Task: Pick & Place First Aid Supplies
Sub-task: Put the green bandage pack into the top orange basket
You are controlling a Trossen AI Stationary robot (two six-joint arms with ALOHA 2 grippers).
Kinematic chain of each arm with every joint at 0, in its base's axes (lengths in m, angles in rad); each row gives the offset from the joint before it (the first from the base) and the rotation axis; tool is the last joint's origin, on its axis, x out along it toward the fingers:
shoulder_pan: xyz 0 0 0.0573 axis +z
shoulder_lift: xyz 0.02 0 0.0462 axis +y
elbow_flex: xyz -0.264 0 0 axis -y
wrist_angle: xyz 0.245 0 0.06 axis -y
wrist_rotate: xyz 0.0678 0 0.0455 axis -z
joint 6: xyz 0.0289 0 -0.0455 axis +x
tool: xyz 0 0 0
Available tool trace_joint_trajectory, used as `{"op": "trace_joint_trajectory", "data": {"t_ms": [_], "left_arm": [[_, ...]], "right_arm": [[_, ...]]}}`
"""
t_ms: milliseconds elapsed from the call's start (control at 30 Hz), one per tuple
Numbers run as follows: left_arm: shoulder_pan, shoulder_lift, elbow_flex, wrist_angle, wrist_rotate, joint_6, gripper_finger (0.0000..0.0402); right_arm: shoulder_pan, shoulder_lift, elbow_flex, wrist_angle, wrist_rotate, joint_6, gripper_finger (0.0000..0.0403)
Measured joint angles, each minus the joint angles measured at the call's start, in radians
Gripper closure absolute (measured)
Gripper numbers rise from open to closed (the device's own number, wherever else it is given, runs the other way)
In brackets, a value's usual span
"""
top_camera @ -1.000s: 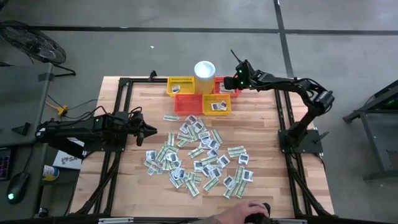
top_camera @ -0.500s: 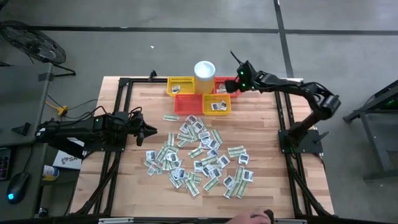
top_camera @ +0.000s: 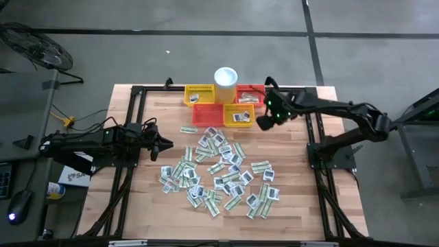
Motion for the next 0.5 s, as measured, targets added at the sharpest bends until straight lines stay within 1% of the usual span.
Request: {"op": "trace_joint_trajectory", "data": {"t_ms": [133, 267, 400, 500], "left_arm": [[0.000, 0.000, 0.000, 0.000, 0.000, 0.000, 0.0321], [0.000, 0.000, 0.000, 0.000, 0.000, 0.000, 0.0321], [0.000, 0.000, 0.000, 0.000, 0.000, 0.000, 0.0321], [0.000, 0.000, 0.000, 0.000, 0.000, 0.000, 0.0321]], "right_arm": [[0.104, -0.064, -0.140, 0.136, -0.040, 0.119, 0.0231], [0.210, -0.113, -0.271, 0.267, -0.052, 0.247, 0.0229], [0.307, -0.138, -0.366, 0.343, -0.043, 0.354, 0.0231], [0.362, -0.140, -0.411, 0.395, -0.035, 0.413, 0.0233]]}}
